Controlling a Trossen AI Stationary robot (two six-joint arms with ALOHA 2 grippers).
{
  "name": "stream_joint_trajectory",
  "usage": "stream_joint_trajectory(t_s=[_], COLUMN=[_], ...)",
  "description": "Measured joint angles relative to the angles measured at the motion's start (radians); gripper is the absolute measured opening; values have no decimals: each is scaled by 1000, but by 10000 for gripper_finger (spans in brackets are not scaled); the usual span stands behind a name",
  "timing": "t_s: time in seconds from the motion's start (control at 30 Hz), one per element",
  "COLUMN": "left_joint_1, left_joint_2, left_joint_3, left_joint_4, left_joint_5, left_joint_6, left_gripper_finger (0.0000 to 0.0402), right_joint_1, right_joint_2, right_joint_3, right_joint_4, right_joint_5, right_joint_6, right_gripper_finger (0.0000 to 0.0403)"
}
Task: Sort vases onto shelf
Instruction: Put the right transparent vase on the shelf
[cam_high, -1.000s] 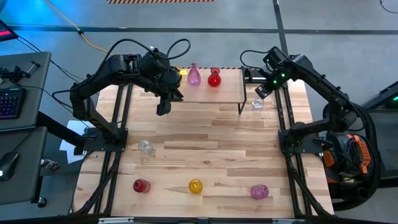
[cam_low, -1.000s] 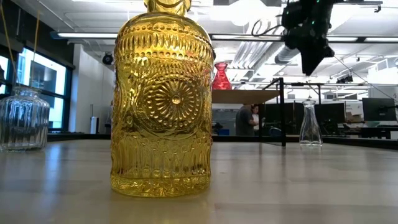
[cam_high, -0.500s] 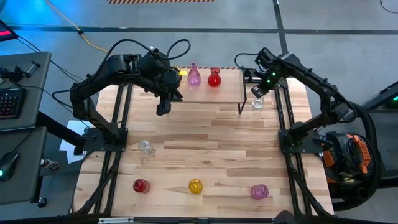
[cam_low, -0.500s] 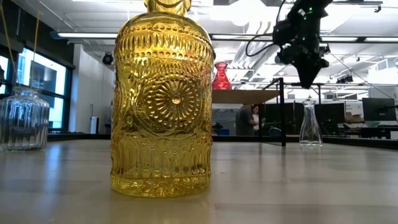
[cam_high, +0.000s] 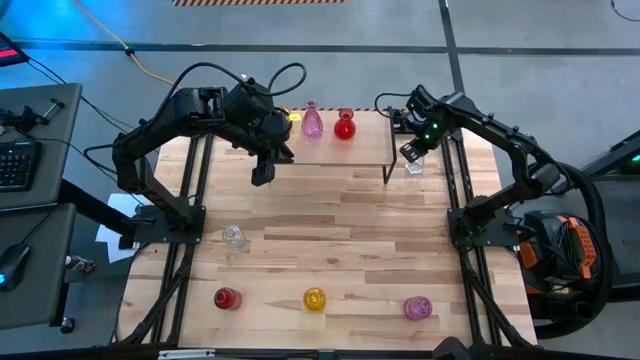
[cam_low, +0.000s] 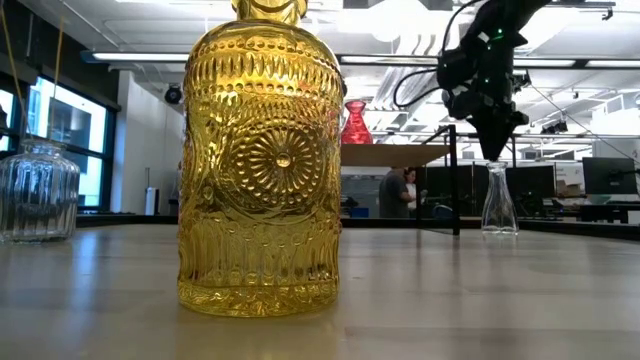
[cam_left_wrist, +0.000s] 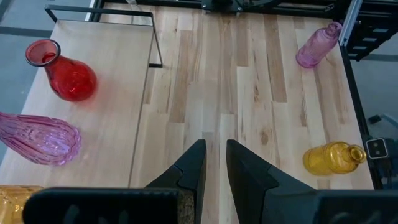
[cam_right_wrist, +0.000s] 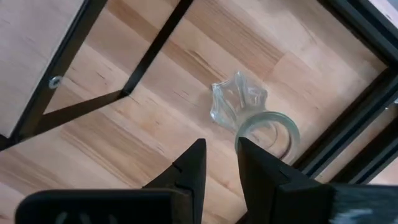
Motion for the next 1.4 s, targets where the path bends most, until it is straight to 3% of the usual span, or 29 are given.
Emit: stream_joint_trajectory(t_s=[0.27,0.9,1.4], left_joint_1=[0,0,0], left_joint_2=[0,0,0], left_joint_3=[0,0,0], left_joint_4=[0,1,4], left_joint_5=[0,0,0], left_joint_6=[0,0,0], left_gripper_finger=[55,55,55], right_joint_1=[0,-6,-6], right_joint_2=[-1,10,11], right_joint_3=[0,-3,-111], right_joint_4=[7,2,74], right_joint_5=[83,71,107], right_joint_6=[-5,-19,-4], right_gripper_finger=[73,73,60])
